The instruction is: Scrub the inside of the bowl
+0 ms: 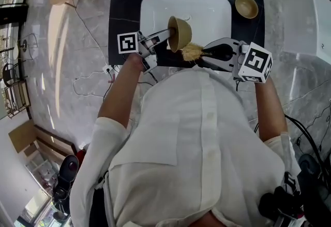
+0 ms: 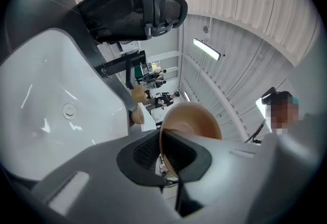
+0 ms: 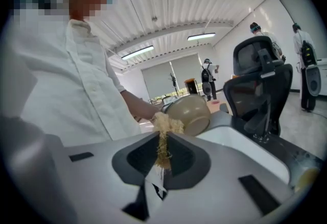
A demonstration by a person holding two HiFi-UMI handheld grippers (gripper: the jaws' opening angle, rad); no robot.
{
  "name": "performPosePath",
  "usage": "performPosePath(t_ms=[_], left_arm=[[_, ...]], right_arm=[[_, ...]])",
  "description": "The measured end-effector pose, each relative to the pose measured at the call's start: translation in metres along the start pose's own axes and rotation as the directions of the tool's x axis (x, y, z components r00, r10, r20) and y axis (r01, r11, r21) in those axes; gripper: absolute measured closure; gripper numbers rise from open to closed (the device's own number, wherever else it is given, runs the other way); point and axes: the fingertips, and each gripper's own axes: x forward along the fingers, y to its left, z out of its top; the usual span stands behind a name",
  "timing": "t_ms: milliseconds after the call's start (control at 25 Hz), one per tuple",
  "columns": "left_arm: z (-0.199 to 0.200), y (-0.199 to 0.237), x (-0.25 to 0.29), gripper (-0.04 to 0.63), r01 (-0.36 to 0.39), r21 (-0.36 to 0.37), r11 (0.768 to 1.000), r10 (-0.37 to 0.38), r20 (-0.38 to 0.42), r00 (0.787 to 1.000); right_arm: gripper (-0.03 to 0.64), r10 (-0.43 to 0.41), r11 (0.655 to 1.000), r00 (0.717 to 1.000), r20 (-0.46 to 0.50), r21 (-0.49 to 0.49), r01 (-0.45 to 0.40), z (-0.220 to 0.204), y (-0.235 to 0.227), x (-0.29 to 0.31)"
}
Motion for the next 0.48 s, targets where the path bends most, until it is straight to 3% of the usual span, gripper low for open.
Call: performPosePath(t_ms=[120, 240, 360, 480], left_arm=[[0.004, 0.012, -0.007, 0.581, -0.055, 0.017, 0.998, 0.055, 0.012, 0.998], [0.025, 0.043, -0.024, 0.581, -0.162, 0.039, 0.986, 0.16, 0.043, 0.986], [0.04, 0.069, -0.036, 0.581, -0.261, 0.064, 0.963, 0.257, 0.056, 0.965], [0.048, 0.095, -0.043, 0.581, -0.374, 0.078, 0.924, 0.372, 0.04, 0.927]], right_arm=[[0.58, -0.121, 0.992, 0.991, -0.057, 0.037, 0.123, -0.022, -0.007, -0.005], [0.58, -0.231, 0.967, 0.97, -0.07, 0.094, 0.237, -0.035, -0.021, 0.0], [0.58, -0.319, 0.932, 0.944, -0.08, 0.151, 0.328, -0.044, -0.025, 0.004], [0.58, -0.397, 0.895, 0.913, -0.087, 0.185, 0.407, -0.048, -0.023, 0.005]])
